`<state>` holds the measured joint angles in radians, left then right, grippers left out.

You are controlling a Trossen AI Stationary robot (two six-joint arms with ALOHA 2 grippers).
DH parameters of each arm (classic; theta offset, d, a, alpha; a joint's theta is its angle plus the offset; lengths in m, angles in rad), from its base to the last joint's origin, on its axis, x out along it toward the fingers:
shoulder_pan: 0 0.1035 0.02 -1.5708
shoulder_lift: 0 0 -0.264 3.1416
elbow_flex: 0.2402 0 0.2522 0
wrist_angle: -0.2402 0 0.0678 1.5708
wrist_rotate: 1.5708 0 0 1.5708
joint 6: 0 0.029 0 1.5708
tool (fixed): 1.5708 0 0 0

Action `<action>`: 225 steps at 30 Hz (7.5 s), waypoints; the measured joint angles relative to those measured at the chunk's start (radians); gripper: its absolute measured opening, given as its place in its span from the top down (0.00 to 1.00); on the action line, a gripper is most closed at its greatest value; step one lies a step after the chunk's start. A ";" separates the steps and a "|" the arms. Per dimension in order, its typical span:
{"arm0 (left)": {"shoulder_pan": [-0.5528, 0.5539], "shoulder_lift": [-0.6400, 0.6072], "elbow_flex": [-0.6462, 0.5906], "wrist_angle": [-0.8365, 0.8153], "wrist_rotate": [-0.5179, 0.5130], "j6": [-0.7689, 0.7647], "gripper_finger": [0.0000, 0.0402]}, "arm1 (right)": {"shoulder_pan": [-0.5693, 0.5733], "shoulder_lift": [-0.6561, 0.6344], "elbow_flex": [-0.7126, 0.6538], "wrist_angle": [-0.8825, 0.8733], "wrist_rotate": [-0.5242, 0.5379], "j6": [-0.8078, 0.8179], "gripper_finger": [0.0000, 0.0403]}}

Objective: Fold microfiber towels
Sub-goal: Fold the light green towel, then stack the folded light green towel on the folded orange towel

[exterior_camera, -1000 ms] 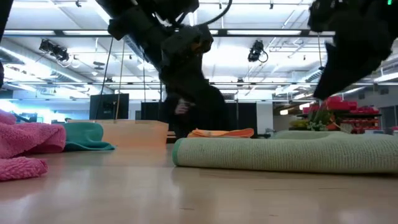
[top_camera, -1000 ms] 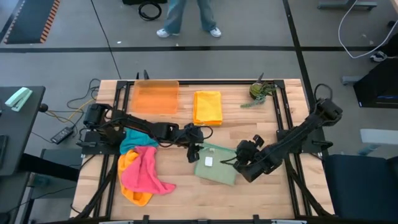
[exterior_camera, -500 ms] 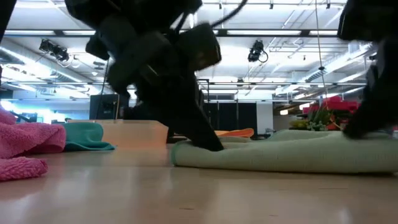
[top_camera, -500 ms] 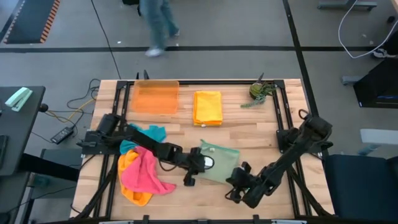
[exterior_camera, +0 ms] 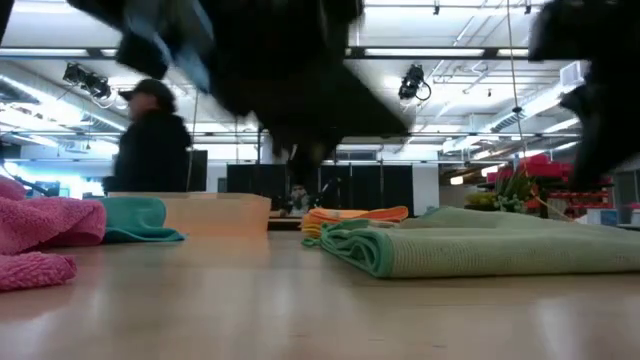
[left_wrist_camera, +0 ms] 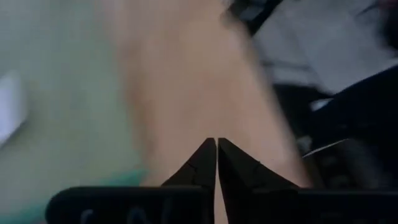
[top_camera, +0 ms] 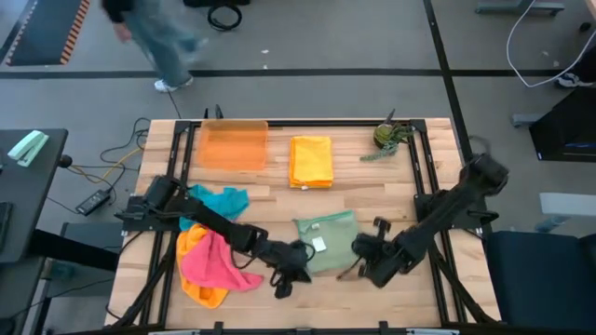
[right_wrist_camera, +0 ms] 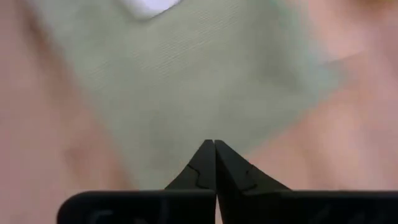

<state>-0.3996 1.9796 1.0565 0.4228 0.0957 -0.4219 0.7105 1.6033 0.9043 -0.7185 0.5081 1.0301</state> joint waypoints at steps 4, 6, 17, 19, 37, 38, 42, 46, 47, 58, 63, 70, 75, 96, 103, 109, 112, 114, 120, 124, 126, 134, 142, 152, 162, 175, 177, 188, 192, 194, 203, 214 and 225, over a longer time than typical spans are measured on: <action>-0.013 -0.078 0.008 0.031 -0.086 0.140 0.95 | -0.018 -0.162 -0.003 -0.048 0.099 0.015 1.00; 0.002 -0.114 0.008 -0.039 -0.210 0.216 0.98 | -0.002 -0.203 -0.028 0.058 0.146 0.032 1.00; 0.170 0.035 0.005 -0.117 -0.086 0.289 0.98 | 0.011 0.158 -0.096 0.727 0.221 0.076 1.00; 0.190 0.046 0.007 -0.118 -0.088 0.313 0.97 | 0.011 0.218 -0.075 0.720 0.221 0.114 1.00; 0.100 0.023 0.003 -0.141 0.113 0.354 0.97 | 0.045 -0.079 -0.046 0.082 -0.022 0.039 1.00; 0.091 0.007 0.004 -0.118 0.108 0.364 0.97 | 0.045 -0.121 -0.046 0.071 0.004 0.041 1.00; 0.091 -0.056 0.006 -0.090 -0.023 0.407 0.97 | 0.054 -0.203 -0.085 0.232 0.087 0.059 1.00; 0.111 -0.080 0.008 -0.149 -0.049 0.439 0.98 | 0.062 -0.119 -0.157 0.534 0.083 0.031 1.00; 0.116 -0.078 0.007 -0.187 -0.042 0.434 0.98 | 0.063 -0.081 -0.169 0.596 0.085 0.036 1.00; 0.154 -0.024 -0.001 -0.371 -0.031 0.317 0.97 | 0.052 0.141 -0.181 0.616 0.028 0.124 1.00; 0.113 -0.027 0.000 -0.290 0.035 0.276 0.96 | 0.016 -0.008 -0.187 0.282 -0.031 0.033 1.00; 0.060 -0.045 0.004 -0.069 0.037 0.410 0.98 | -0.106 -0.315 -0.188 0.101 0.054 -0.089 1.00; 0.129 -0.025 0.005 0.000 -0.088 0.471 0.98 | -0.001 -0.321 -0.206 0.457 0.062 -0.164 1.00; 0.342 0.206 0.300 -0.389 0.012 0.514 0.98 | 0.169 0.192 -0.161 0.763 0.016 0.131 1.00; 0.336 0.133 0.295 -0.464 0.047 0.504 0.99 | 0.179 -0.039 -0.163 0.548 0.007 0.015 0.97; 0.334 0.023 0.296 -0.560 0.055 0.488 0.95 | 0.179 -0.275 -0.173 0.334 0.115 -0.009 0.91; 0.343 0.012 0.278 -0.493 0.054 0.516 0.96 | 0.167 -0.351 -0.224 0.279 0.167 -0.027 0.91; 0.359 0.034 0.260 -0.391 0.055 0.509 0.98 | 0.147 -0.390 -0.291 0.306 0.169 -0.024 0.91; 0.412 0.084 0.212 -0.315 0.054 0.420 0.98 | 0.069 -0.421 -0.541 0.621 0.139 0.017 0.91; 0.417 0.100 0.191 -0.338 0.058 0.403 0.99 | 0.013 -0.405 -0.645 0.792 0.121 0.030 0.90; 0.416 0.100 0.186 -0.328 0.058 0.402 0.98 | -0.021 -0.395 -0.664 0.800 0.135 0.068 0.90; 0.423 0.098 0.179 -0.326 -0.080 0.381 0.98 | -0.140 -0.356 -0.694 0.789 0.093 0.112 0.90; 0.422 0.074 0.180 -0.342 -0.170 0.381 0.99 | -0.172 -0.374 -0.677 0.764 0.080 0.089 0.90; 0.364 -0.123 0.181 -0.516 -0.211 0.145 0.95 | -0.187 -0.556 -0.626 0.688 0.053 0.090 0.90; 0.293 -0.112 0.181 -0.604 -0.152 -0.149 0.67 | -0.179 -0.624 -0.625 0.538 -0.014 0.266 0.67; 0.329 0.070 0.179 -0.479 -0.170 -0.355 0.27 | -0.168 -0.579 -0.627 0.482 -0.043 0.423 0.39; 0.337 0.085 0.183 -0.454 -0.171 -0.359 0.26 | -0.164 -0.573 -0.635 0.491 -0.037 0.442 0.38; 0.327 0.125 0.182 -0.377 -0.188 -0.317 0.33 | -0.166 -0.440 -0.726 0.768 0.029 0.471 0.38; 0.323 0.149 0.183 -0.365 -0.208 -0.315 0.40 | -0.169 -0.378 -0.729 0.831 0.073 0.489 0.39; 0.322 0.156 0.183 -0.359 -0.211 -0.318 0.46 | -0.171 -0.362 -0.730 0.861 0.083 0.476 0.40; 0.306 0.174 0.182 -0.352 -0.253 -0.293 0.76 | -0.174 -0.345 -0.731 0.861 0.110 0.426 0.78; 0.291 0.109 0.175 -0.390 -0.245 -0.163 0.93 | -0.181 -0.373 -0.633 0.860 0.181 0.207 0.98; 0.215 -0.105 0.176 -0.606 -0.531 -0.084 0.95 | -0.286 -0.401 -0.374 0.644 0.232 -0.099 0.99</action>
<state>-0.1842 1.8743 1.2327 -0.1835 -0.4350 -0.5059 0.4241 1.2022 0.5299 -0.0750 0.7399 0.9309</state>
